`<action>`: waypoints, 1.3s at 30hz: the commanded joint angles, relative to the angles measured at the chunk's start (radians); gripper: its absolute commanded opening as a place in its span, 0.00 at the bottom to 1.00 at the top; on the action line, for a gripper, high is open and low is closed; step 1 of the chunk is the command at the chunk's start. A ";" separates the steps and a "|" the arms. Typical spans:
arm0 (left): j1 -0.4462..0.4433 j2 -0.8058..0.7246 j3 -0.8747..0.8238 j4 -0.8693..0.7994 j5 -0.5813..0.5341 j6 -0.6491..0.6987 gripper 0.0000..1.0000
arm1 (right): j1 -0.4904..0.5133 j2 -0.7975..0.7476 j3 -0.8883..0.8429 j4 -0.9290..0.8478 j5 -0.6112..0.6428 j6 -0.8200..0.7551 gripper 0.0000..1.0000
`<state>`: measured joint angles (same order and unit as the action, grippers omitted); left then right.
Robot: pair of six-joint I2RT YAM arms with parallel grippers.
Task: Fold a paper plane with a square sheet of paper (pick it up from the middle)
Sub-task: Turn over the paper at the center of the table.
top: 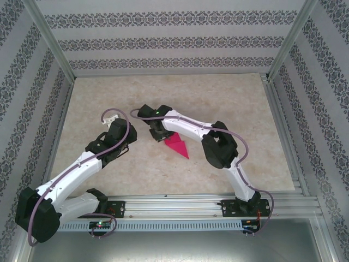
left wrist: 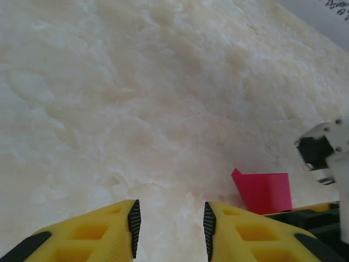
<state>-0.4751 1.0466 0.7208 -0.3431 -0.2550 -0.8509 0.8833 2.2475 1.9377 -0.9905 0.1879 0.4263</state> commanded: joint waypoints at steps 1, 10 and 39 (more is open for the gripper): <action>0.014 -0.039 -0.015 -0.027 -0.047 -0.030 0.41 | 0.006 -0.083 -0.013 0.092 -0.225 0.014 0.47; 0.018 -0.022 -0.024 0.001 0.010 0.004 0.52 | -0.267 -0.419 -0.648 0.738 -0.701 0.210 0.35; 0.019 0.192 0.099 0.000 0.315 0.010 0.56 | -0.358 -0.313 -0.607 0.662 -0.693 0.367 0.26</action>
<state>-0.4690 1.2354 0.7837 -0.3080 0.0456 -0.8532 0.5152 1.9701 1.3014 -0.2874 -0.5022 0.7845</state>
